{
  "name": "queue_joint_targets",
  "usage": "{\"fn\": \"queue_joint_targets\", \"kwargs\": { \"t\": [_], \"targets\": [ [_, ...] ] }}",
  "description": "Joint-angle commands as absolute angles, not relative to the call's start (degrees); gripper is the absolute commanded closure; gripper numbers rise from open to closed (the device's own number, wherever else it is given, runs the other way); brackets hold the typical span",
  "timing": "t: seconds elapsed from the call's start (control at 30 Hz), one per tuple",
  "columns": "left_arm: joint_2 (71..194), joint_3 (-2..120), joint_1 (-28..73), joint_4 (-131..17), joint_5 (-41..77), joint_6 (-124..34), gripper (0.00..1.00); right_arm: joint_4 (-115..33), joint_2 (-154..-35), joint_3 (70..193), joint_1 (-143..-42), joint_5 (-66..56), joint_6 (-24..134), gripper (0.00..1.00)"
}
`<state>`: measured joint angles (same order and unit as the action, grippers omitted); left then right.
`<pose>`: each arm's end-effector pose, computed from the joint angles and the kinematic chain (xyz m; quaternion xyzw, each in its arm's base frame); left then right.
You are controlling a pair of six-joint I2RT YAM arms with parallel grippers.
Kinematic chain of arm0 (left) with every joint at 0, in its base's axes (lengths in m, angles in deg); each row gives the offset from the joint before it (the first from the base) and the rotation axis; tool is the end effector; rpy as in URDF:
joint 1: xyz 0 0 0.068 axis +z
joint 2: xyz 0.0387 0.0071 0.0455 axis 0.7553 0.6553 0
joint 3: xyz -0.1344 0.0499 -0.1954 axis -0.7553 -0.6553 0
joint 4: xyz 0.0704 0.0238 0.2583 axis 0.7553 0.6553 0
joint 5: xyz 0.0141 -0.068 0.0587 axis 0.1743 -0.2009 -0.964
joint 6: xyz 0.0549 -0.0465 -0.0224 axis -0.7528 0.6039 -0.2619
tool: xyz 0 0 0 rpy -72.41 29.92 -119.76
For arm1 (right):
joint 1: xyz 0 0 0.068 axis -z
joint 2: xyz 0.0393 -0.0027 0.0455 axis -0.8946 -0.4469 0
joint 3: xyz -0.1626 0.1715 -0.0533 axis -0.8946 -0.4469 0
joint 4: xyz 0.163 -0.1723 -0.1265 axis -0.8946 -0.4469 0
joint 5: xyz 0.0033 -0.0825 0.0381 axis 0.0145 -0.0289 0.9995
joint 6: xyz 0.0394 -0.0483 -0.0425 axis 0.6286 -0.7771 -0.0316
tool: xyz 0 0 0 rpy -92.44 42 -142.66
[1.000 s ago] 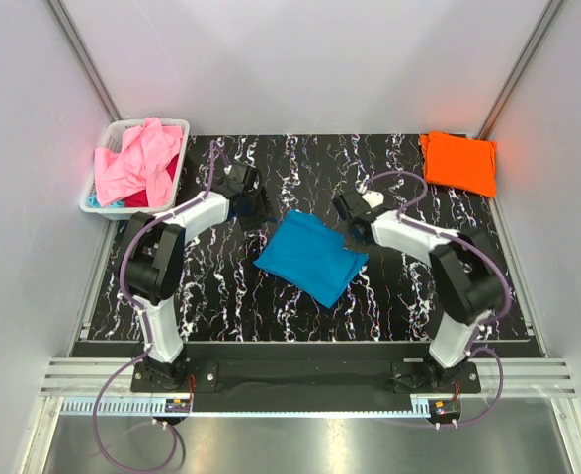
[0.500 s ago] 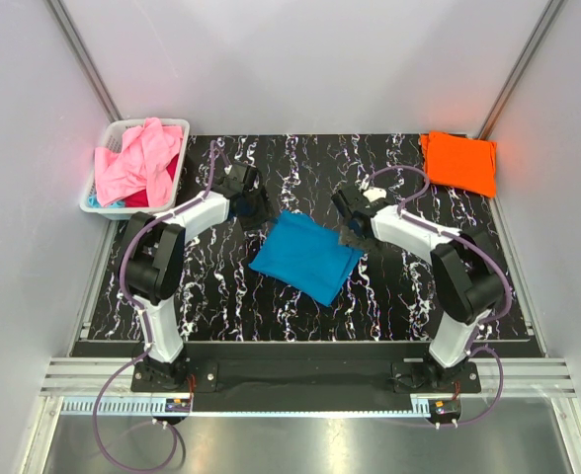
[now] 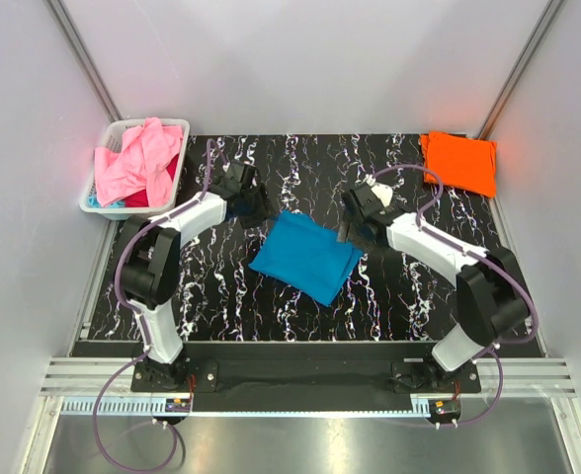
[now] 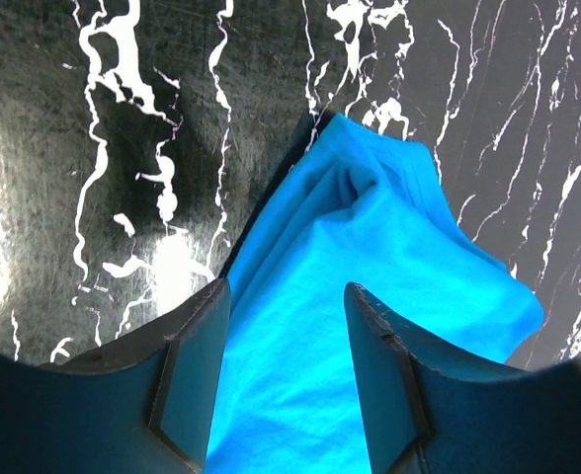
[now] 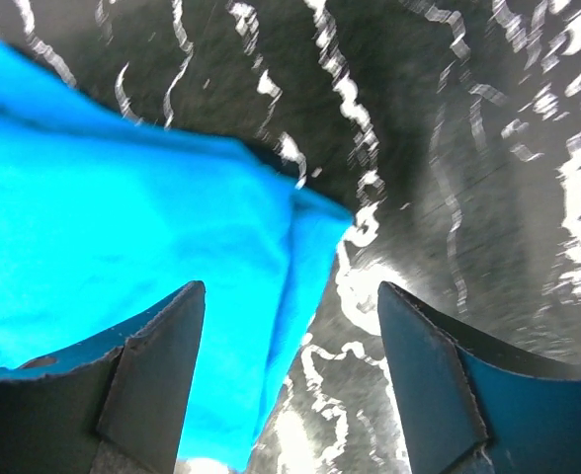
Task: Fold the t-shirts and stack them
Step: Fold the tshirt
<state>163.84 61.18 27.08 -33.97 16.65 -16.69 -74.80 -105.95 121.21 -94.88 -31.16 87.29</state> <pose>0.3814 -0.1619 0.1422 -0.1258 0.9392 -0.2084 0.2420 0.3071 0.1637 0.1654 0.1026 0.9514 0.0115 0.2902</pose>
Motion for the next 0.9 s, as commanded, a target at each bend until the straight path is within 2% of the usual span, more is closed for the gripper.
{"fn": "queue_joint_targets", "kwargs": {
  "t": [0.0, 0.23, 0.43, 0.73, 0.87],
  "targets": [
    [160.2, 59.9, 27.4, -35.8, 17.3, -16.8, 0.46, -68.7, -102.0, 115.5, -95.3, -24.7, 90.7, 0.22],
    [159.2, 58.5, 27.5, -35.8, 17.2, -16.9, 0.45, -58.2, -99.6, 103.6, -95.3, -19.7, 96.9, 0.25],
    [159.0, 58.2, 27.4, -36.0, 17.2, -16.8, 0.46, -52.6, -98.6, 98.6, -95.4, -17.3, 99.0, 0.26],
    [158.2, 57.4, 27.5, -36.1, 16.9, -17.0, 0.46, -45.1, -102.5, 96.8, -95.3, -15.4, 99.1, 0.29],
    [158.2, 57.3, 27.5, -36.1, 16.9, -17.3, 0.46, -44.7, -103.8, 97.0, -95.3, -15.7, 99.4, 0.34]
  ]
}}
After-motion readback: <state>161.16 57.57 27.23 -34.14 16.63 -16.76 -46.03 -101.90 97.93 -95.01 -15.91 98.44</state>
